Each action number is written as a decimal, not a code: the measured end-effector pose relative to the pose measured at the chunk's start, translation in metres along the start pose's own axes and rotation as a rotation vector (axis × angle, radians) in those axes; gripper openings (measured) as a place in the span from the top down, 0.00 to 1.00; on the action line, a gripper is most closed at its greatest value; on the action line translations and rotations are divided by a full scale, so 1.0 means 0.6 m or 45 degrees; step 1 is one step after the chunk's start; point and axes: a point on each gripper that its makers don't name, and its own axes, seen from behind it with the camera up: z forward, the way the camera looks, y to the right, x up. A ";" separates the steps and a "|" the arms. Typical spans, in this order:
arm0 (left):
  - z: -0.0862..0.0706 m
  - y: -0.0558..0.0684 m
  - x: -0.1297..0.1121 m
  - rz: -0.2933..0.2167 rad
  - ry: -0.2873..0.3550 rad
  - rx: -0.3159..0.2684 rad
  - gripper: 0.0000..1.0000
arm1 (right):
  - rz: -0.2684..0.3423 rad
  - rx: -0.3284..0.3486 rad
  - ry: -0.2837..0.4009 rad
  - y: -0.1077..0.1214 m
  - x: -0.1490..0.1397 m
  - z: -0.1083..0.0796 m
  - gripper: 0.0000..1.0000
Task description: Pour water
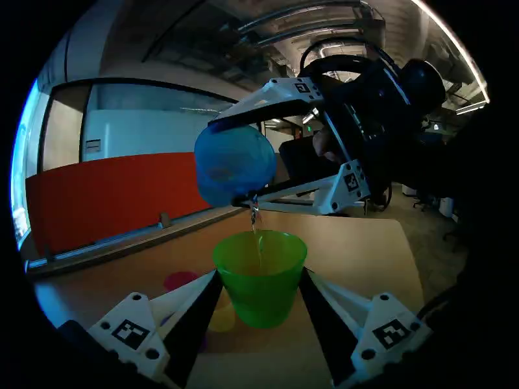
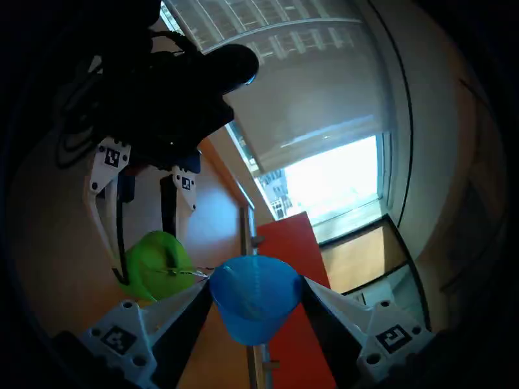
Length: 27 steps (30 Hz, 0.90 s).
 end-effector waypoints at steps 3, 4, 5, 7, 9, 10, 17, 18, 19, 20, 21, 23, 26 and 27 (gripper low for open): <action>-0.001 -0.001 0.002 -0.002 0.001 0.001 0.18 | -0.010 -0.003 0.002 0.003 0.002 0.000 0.07; -0.002 -0.001 0.002 -0.003 0.001 0.000 0.18 | -0.013 -0.002 0.002 0.004 0.002 0.000 0.07; -0.002 -0.001 0.002 -0.004 0.001 0.000 0.18 | -0.017 -0.002 0.002 0.005 0.003 0.001 0.07; -0.002 0.000 0.003 -0.005 0.001 -0.001 0.18 | -0.024 -0.001 0.002 0.006 0.004 0.001 0.07; -0.003 0.000 0.004 -0.006 0.002 -0.001 0.17 | -0.033 -0.001 0.001 0.007 0.004 0.001 0.07; -0.003 0.000 0.004 -0.005 0.002 -0.001 0.18 | -0.037 -0.001 0.000 0.007 0.004 0.000 0.08; -0.002 0.001 0.007 -0.007 0.004 -0.004 0.18 | -0.054 -0.004 -0.002 0.012 0.004 -0.001 0.07; -0.002 0.000 0.007 -0.007 0.004 -0.004 0.18 | -0.056 -0.005 -0.002 0.012 0.004 -0.001 0.07; -0.002 0.000 0.007 -0.006 0.003 -0.003 0.17 | -0.060 -0.005 -0.003 0.013 0.004 -0.001 0.07; -0.002 0.000 0.006 -0.006 0.003 -0.002 0.17 | -0.064 -0.006 -0.004 0.014 0.004 -0.001 0.07; -0.002 -0.001 0.006 -0.005 0.002 -0.001 0.17 | -0.067 -0.007 -0.004 0.014 0.003 -0.001 0.07; -0.002 0.000 0.005 -0.004 0.001 -0.001 0.18 | -0.073 -0.007 -0.004 0.015 0.003 -0.001 0.07; -0.002 0.001 0.006 -0.003 0.000 -0.003 0.18 | -0.082 -0.008 -0.005 0.015 0.003 -0.001 0.07; -0.002 0.001 0.007 -0.003 0.000 -0.004 0.18 | -0.085 -0.008 -0.005 0.016 0.003 0.000 0.07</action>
